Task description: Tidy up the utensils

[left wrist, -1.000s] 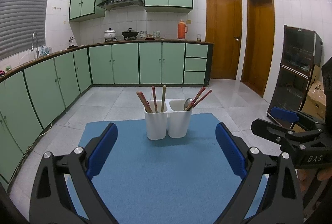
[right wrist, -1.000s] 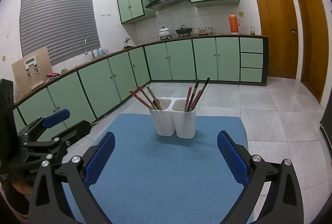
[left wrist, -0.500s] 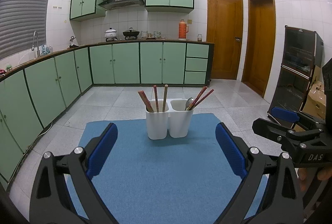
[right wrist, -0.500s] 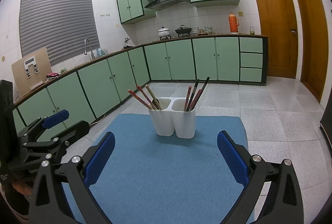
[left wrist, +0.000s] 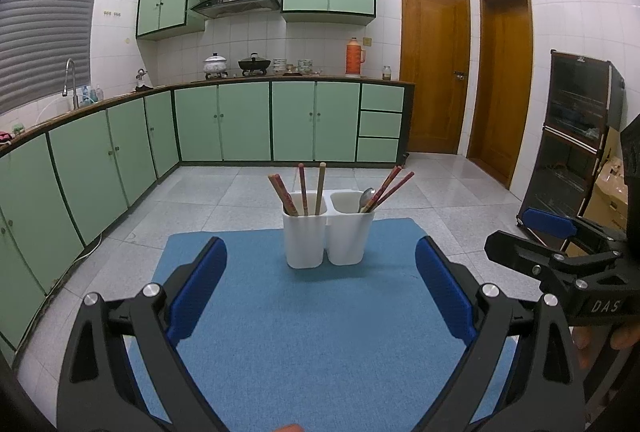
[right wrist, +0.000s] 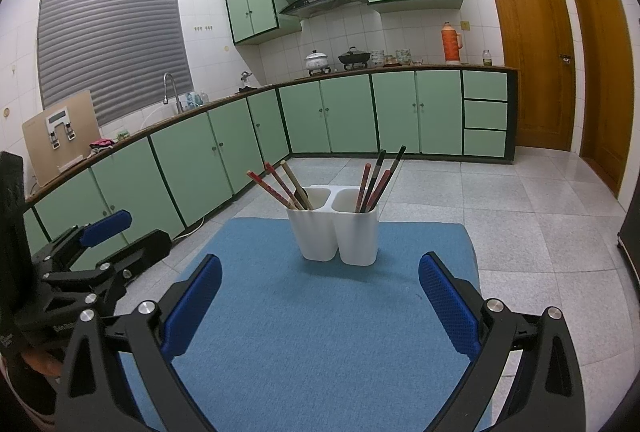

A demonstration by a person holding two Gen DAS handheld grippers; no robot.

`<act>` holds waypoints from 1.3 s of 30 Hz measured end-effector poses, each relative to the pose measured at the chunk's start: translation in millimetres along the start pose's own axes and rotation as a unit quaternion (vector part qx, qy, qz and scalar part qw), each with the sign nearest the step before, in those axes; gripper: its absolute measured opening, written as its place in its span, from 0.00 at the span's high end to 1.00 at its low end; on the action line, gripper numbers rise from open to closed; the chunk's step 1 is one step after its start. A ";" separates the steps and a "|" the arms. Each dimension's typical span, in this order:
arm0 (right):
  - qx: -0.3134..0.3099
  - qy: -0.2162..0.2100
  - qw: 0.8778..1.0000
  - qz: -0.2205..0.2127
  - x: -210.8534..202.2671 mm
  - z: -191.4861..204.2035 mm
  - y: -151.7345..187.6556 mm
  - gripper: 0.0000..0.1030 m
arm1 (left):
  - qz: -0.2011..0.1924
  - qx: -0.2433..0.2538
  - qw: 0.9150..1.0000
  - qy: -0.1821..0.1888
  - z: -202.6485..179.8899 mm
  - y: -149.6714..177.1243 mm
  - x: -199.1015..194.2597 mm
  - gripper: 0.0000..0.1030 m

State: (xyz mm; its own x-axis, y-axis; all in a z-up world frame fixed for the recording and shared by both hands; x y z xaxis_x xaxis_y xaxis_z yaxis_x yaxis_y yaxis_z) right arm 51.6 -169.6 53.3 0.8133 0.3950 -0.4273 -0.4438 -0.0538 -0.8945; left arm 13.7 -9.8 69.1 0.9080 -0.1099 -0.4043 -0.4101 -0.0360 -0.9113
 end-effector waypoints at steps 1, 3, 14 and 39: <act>0.000 0.000 1.000 -0.001 -0.6 0.1 -0.6 0.06 | 0.000 -0.001 1.000 0.000 0.5 0.0 0.2 0.10; 0.000 0.000 1.000 0.000 -0.5 0.3 -0.7 0.06 | 0.000 -0.001 1.000 0.000 1.8 0.2 0.0 0.10; 0.000 0.000 1.000 0.002 1.6 2.6 5.2 0.06 | 0.001 -0.003 1.000 -0.001 2.8 0.4 1.0 0.10; -0.002 0.001 1.000 0.004 4.0 4.6 8.7 0.06 | 0.003 -0.006 1.000 0.002 3.3 1.4 1.9 0.10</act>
State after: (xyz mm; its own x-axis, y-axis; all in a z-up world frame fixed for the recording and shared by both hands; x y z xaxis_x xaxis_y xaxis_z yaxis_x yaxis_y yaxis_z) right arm 49.2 -164.3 44.4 0.8107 0.3930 -0.4339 -0.4485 -0.0594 -0.8918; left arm 15.1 -6.8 66.8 0.9056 -0.1133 -0.4087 -0.4158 -0.0465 -0.9083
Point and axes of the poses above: each gripper's, at about its wrist camera, not at the fingertips, and x roughly the way its jaws point, z to its left, y to its underside, the point moved 4 cm from there along x, roughly the way its jaws point, and after that the axes turned 4 degrees about -x, right-handed, at the moved point
